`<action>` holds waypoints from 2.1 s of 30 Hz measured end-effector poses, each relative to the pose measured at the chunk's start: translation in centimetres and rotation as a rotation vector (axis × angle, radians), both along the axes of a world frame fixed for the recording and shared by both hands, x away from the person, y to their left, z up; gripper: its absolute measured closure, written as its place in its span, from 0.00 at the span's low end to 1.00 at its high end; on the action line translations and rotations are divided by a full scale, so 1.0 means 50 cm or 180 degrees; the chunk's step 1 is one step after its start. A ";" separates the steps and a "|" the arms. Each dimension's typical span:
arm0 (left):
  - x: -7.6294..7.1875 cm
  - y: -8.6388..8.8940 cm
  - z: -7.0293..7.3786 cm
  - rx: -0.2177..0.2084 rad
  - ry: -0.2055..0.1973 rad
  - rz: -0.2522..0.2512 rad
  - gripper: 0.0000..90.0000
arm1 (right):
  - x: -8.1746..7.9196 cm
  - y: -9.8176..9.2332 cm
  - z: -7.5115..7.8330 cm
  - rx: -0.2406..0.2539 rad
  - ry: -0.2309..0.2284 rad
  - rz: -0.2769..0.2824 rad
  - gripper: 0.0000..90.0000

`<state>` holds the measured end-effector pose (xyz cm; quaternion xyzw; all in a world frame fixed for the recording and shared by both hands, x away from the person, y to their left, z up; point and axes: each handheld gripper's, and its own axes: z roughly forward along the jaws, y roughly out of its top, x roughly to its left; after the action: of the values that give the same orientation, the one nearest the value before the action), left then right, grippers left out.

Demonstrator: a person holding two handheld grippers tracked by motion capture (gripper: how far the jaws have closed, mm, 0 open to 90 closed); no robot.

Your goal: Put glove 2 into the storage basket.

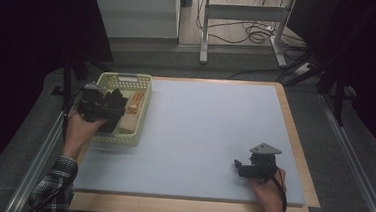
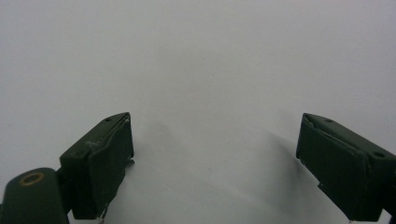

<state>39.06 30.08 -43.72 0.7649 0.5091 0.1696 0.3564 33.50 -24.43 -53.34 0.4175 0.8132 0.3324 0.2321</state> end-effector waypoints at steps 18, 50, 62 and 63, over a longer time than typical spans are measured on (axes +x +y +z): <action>-0.030 -0.016 0.007 0.0016 -0.0074 -0.0151 0.02 | 0.000 0.000 0.000 -0.0004 -0.0008 0.0001 0.12; -0.080 -0.078 -0.001 0.0004 -0.0237 -0.0446 0.01 | -0.001 0.001 0.001 -0.0017 -0.0009 0.0002 0.12; -0.091 -0.110 -0.013 -0.0006 -0.0291 -0.0591 0.01 | -0.001 0.001 0.001 -0.0021 -0.0012 0.0001 0.12; -0.092 -0.112 -0.013 -0.0014 -0.0289 -0.0591 0.01 | -0.001 0.001 0.000 -0.0019 -0.0012 0.0002 0.12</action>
<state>34.44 24.50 -44.39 0.7995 0.4197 0.1692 0.3949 33.45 -24.40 -53.32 0.4160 0.8139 0.3308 0.2348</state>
